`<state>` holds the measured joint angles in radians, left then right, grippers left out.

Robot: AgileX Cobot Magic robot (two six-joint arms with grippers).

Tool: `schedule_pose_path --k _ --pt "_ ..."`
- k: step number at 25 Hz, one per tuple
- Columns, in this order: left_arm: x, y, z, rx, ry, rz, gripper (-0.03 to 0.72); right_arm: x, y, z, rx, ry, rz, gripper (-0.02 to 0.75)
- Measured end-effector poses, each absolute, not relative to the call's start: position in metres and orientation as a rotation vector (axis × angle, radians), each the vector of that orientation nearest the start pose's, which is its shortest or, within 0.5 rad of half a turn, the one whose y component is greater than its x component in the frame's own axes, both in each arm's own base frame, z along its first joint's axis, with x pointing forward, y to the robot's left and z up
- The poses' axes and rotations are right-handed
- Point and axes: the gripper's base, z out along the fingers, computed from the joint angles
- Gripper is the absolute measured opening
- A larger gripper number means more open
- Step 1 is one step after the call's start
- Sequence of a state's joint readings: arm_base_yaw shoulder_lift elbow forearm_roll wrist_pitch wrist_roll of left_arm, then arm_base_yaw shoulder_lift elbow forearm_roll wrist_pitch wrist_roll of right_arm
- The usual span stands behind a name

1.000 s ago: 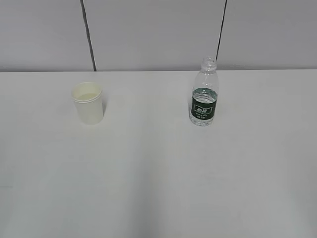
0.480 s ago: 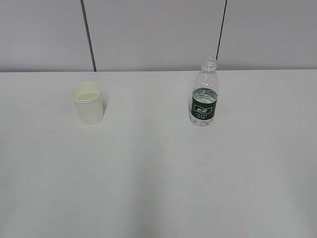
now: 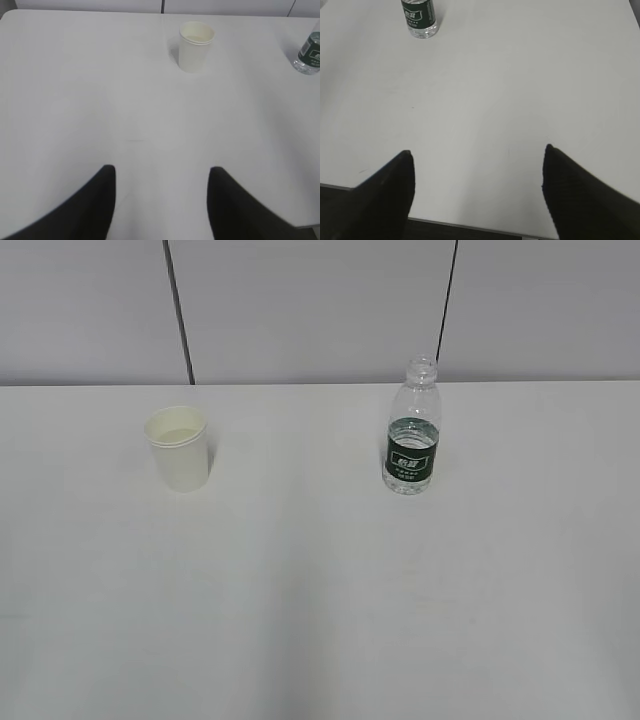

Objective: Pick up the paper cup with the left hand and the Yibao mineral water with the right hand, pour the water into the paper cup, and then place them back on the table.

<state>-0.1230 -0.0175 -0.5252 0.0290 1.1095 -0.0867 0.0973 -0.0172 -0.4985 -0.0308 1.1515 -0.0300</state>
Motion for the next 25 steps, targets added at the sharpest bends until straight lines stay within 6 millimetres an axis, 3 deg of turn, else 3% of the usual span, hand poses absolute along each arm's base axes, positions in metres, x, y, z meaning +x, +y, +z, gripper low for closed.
schedule_pose_path --k 25 --pt "-0.0123 0.0037 0.2802 0.021 2.050 -0.088 0.370 -0.0110 -0.0036 0.2697 -0.134 2.112 0.001 0.585"
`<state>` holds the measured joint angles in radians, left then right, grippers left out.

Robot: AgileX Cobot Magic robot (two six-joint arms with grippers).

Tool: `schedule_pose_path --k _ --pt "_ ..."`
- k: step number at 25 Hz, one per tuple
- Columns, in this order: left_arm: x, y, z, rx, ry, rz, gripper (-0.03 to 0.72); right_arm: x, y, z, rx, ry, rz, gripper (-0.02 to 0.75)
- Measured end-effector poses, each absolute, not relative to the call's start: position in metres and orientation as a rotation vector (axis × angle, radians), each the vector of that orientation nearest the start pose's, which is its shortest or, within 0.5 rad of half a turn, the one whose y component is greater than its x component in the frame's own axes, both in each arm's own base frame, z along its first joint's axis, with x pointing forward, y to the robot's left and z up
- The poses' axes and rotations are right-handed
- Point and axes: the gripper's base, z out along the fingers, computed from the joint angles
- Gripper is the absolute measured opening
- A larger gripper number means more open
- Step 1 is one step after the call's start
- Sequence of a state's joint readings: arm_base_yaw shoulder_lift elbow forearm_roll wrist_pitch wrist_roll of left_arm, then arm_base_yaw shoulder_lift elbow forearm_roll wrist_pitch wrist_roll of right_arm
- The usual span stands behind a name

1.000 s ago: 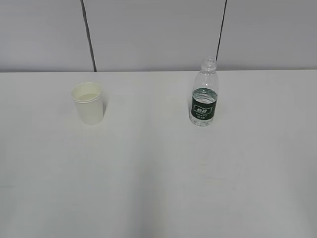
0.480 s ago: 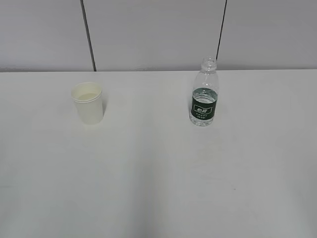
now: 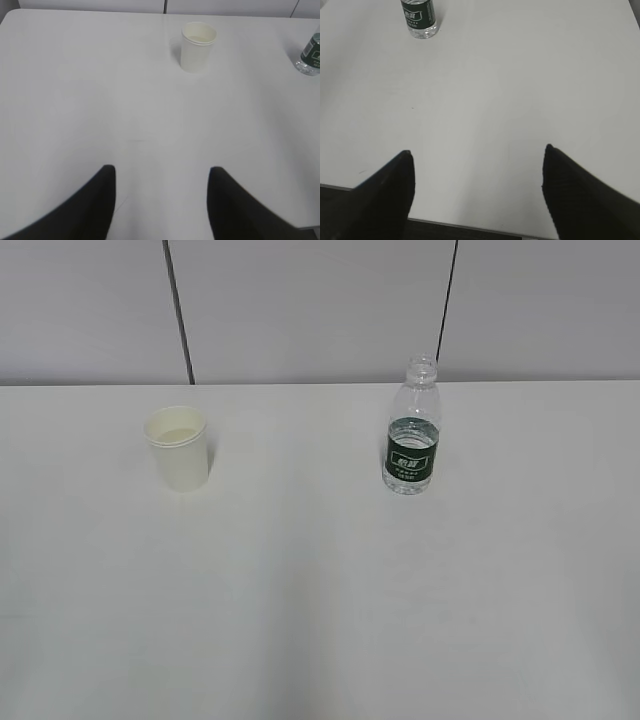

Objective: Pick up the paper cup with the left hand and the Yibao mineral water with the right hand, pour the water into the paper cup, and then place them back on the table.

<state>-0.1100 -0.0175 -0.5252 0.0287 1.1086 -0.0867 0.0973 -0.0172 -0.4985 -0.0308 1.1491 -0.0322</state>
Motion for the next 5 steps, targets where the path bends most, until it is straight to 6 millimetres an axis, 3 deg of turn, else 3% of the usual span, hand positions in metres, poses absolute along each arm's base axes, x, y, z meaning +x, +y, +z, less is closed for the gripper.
schedule_pose_path --k 5 --pt "-0.0123 0.0037 0.2802 0.021 2.050 -0.088 0.370 -0.0110 -0.0036 0.2697 -0.134 2.112 0.001 0.585"
